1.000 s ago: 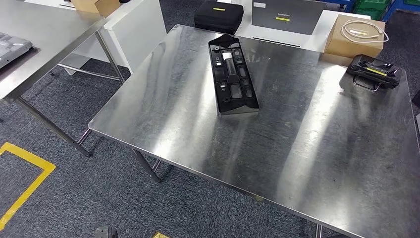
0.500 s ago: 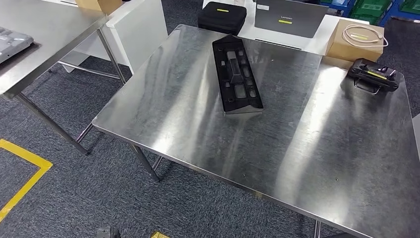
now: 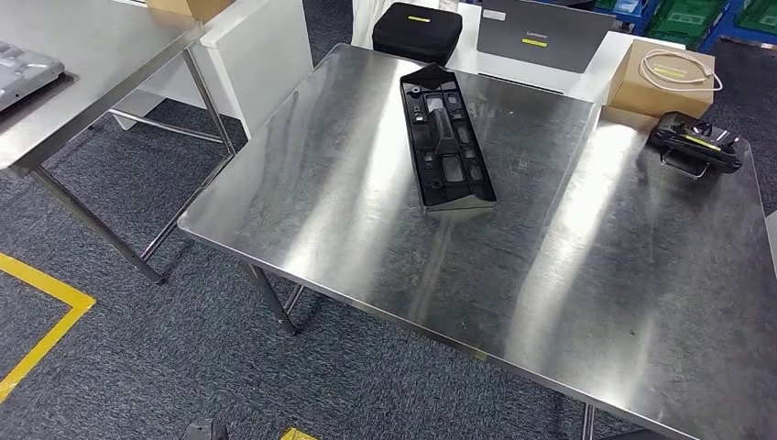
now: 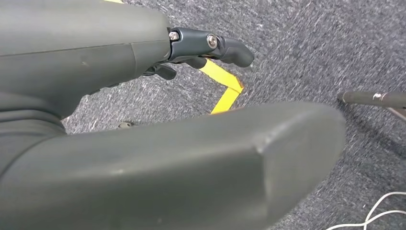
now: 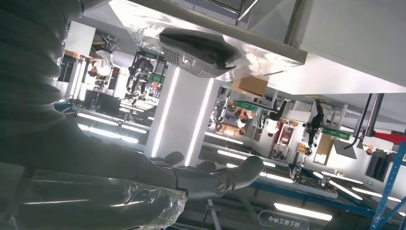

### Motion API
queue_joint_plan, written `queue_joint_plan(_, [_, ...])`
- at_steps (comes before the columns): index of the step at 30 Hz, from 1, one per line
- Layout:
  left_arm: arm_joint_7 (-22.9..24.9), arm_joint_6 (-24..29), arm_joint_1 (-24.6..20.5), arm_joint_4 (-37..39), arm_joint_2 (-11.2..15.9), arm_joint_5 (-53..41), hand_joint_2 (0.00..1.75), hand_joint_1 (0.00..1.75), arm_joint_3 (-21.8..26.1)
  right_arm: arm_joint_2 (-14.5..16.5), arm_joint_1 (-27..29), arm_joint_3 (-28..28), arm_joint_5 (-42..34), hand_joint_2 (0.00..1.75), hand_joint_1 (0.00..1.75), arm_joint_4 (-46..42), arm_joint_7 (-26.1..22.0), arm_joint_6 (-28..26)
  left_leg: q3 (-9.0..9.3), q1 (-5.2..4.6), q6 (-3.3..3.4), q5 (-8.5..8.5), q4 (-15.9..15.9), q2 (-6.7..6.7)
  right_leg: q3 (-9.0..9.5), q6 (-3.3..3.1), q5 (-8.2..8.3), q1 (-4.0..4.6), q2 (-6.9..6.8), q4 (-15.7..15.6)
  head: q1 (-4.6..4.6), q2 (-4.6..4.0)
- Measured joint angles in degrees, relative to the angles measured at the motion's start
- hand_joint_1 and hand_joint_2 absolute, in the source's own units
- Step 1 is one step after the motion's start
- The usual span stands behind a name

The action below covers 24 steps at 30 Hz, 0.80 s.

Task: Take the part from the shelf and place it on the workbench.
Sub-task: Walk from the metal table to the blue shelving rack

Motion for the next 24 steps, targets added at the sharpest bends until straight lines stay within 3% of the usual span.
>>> queue_joint_plan(22, [1.86, -0.10, 0.10, 0.45, -0.64, -0.58, 0.00, 0.00, 0.00, -0.65, 0.03, 0.00, 0.58, 1.75, 0.00, 0.00, -0.04, 0.07, -0.13, -0.01, 0.13, -0.03, 0.00, -0.01, 0.02, 0.01, 0.01, -0.01, -0.08, -0.26, 0.01, 0.00])
queue_joint_plan(24, [1.87, -0.09, 0.10, 0.45, -0.64, -0.60, 0.00, 0.00, 0.00, -0.66, 0.04, 0.00, 0.55, 0.87, 0.00, 0.00, -0.04, 0.07, -0.13, -0.01, 0.13, -0.04, 0.00, -0.01, 0.02, 0.01, 0.01, -0.01, -0.08, -0.26, 0.01, 0.00])
